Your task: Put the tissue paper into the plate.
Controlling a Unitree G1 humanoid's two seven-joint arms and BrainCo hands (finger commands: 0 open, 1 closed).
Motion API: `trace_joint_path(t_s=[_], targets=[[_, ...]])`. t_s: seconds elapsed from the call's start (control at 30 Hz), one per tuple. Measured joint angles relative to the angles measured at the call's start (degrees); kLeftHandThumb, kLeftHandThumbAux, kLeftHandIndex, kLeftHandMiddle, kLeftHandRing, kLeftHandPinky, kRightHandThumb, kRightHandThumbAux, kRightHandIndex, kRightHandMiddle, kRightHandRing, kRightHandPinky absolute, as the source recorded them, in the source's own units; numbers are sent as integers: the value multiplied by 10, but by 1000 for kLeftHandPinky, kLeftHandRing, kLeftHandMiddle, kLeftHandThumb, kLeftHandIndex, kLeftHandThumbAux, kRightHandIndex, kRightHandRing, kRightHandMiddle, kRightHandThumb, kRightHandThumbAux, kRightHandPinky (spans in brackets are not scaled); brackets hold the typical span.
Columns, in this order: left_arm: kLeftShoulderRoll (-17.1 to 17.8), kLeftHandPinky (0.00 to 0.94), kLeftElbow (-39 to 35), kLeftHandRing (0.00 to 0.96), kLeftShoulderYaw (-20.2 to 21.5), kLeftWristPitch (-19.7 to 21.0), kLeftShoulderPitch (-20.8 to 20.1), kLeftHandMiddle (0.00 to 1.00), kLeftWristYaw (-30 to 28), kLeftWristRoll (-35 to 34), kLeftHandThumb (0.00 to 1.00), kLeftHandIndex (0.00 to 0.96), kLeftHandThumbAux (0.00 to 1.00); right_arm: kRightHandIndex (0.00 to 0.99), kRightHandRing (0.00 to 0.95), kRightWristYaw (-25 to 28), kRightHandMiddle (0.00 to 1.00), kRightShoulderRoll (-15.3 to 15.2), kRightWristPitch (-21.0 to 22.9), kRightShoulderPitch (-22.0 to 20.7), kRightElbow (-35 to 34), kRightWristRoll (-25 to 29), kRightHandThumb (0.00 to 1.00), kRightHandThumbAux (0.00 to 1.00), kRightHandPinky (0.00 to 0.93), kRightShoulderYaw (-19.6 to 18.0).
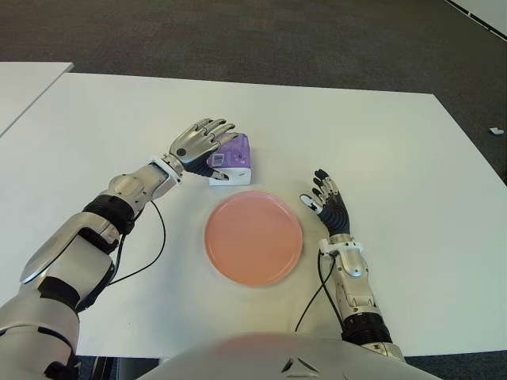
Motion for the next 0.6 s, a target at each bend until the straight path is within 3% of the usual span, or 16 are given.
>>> trace_joint_path(t_s=[0.6], targets=[[-4, 0, 10, 0, 0, -30, 0, 0, -41, -16, 56, 0, 373, 0, 0, 0, 2, 1, 0, 1, -1, 0, 0, 636, 0, 0]])
